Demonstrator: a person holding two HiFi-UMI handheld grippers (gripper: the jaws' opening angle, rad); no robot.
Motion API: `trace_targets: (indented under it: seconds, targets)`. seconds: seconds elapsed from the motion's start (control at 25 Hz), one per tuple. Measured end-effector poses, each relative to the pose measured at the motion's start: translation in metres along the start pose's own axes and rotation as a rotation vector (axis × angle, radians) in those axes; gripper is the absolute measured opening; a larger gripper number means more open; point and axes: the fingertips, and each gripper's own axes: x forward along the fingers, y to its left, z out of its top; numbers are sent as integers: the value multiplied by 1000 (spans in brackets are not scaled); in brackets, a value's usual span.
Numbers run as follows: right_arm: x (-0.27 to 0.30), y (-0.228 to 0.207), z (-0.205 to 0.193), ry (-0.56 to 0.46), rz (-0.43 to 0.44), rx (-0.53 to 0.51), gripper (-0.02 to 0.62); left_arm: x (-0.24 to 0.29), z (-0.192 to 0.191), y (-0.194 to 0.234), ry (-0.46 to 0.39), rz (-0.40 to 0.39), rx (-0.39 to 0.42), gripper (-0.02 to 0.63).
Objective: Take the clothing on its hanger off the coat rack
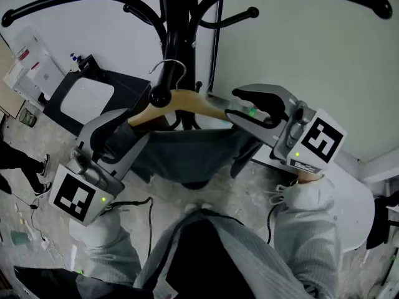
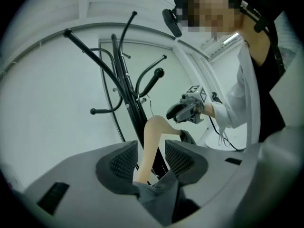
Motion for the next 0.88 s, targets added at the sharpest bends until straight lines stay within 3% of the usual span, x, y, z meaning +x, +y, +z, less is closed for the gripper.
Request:
trace_targets:
  seconds: [0.2, 0.52, 0.64, 0.68, 0.76, 0.88]
  targets:
    - [25, 12, -21, 165, 190, -4, 147, 19, -19, 3, 133, -111, 105, 173]
    - [43, 33, -44, 283, 426, 30, 163, 37, -36, 1, 188, -250, 167, 170]
    - [46, 35, -45, 302, 436, 7, 163, 38, -41, -1, 196, -295, 168, 89]
    - [48, 33, -46, 309, 424, -1, 157, 39, -40, -2, 189, -315, 162, 84]
    - [53, 27, -47, 307, 405, -5, 66, 40, -38, -4, 182, -352, 131, 80]
    - [58, 22, -47, 294, 387, 18, 55, 39, -39, -7, 186, -411, 61, 72]
